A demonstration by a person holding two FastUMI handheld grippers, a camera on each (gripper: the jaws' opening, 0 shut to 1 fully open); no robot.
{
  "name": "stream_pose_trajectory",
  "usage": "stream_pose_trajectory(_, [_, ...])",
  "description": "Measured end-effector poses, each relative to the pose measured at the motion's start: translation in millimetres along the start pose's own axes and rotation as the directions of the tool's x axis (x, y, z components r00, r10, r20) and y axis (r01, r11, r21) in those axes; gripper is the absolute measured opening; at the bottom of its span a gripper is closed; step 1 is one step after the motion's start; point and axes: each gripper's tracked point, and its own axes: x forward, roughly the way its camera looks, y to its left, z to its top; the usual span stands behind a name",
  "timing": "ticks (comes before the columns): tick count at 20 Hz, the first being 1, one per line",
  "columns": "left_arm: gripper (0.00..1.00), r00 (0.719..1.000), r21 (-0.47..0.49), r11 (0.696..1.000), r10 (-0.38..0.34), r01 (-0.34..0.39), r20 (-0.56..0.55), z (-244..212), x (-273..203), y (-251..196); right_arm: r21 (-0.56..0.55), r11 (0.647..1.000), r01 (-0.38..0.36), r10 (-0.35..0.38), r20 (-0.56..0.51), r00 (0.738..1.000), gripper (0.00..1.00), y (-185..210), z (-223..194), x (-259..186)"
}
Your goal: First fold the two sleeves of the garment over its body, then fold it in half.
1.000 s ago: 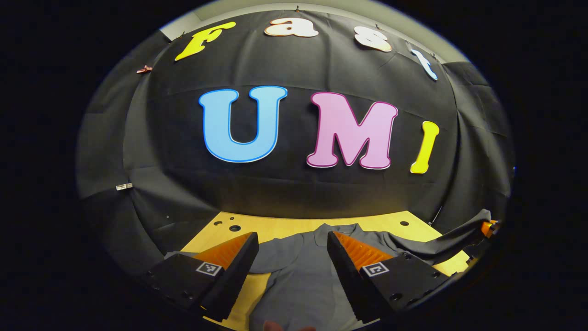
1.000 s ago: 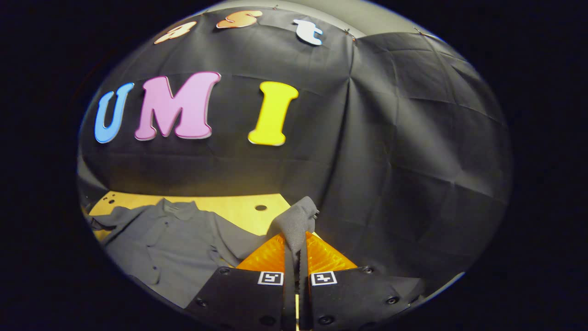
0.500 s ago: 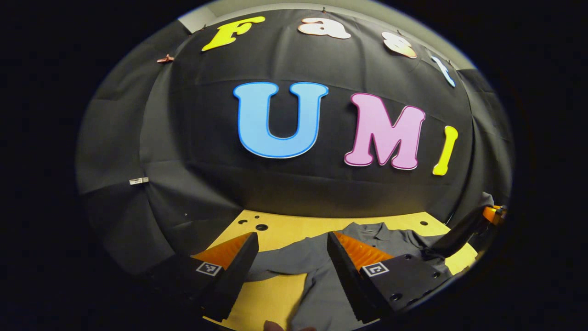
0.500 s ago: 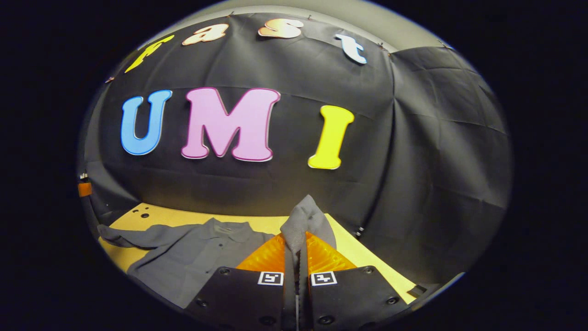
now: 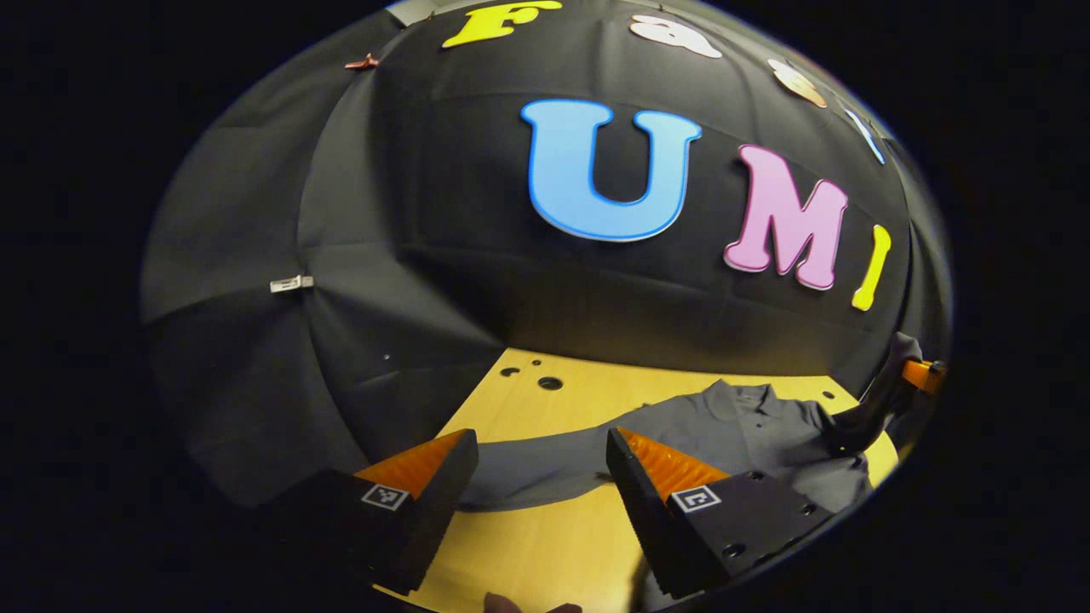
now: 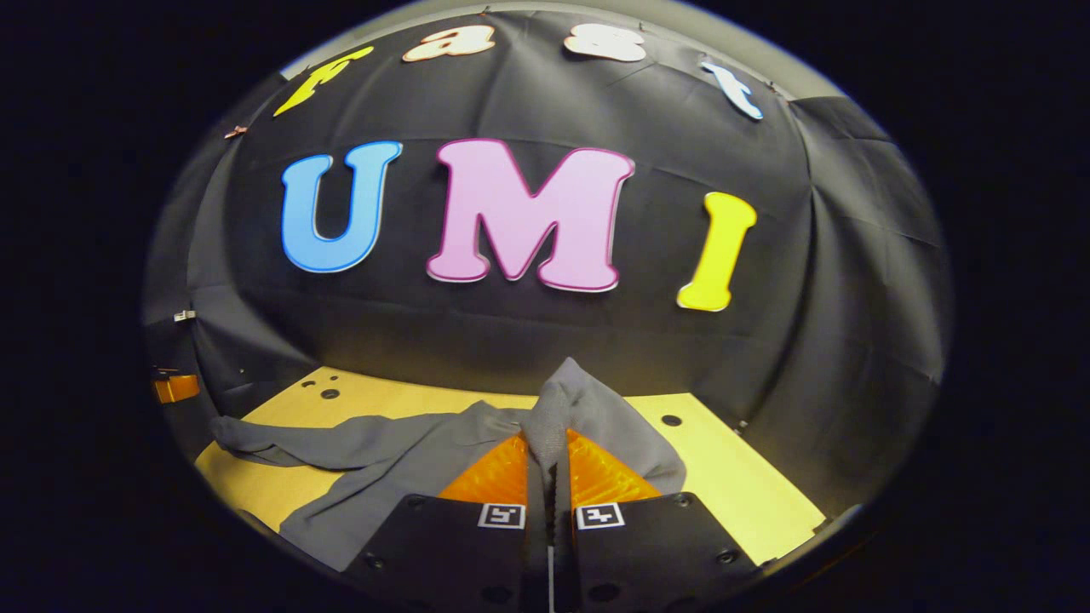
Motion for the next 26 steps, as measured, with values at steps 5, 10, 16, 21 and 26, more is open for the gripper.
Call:
stream_pose_trajectory(5, [0.96, 0.992, 0.023, 0.996, 0.084, -0.082, -0.097, -36, 40, 61, -0.021, 0.994, -0.110, 0.108, -0.089, 0.990, 0.07, 69, -37, 32])
stream_pose_trajectory(10, [0.96, 0.977, 0.024, 0.995, 0.102, -0.099, -0.188, -73, 85, 91, 0.003, 0.990, -0.142, 0.140, -0.189, 0.972, 0.07, 109, -79, 64])
stream_pose_trajectory(16, [0.96, 0.949, 0.052, 0.989, 0.145, -0.136, -0.279, -108, 118, 118, -0.036, 0.974, -0.225, 0.203, -0.307, 0.930, 0.07, 156, -133, 75])
stream_pose_trajectory(21, [0.96, 0.928, 0.060, 0.991, 0.136, -0.123, -0.347, -130, 130, 118, -0.001, 0.965, -0.261, 0.242, -0.373, 0.896, 0.14, 173, -156, 73])
stream_pose_trajectory(26, [0.96, 0.895, 0.055, 0.991, 0.136, -0.125, -0.424, -155, 136, 117, 0.122, 0.934, -0.336, 0.356, -0.392, 0.848, 0.30, 199, -159, 61])
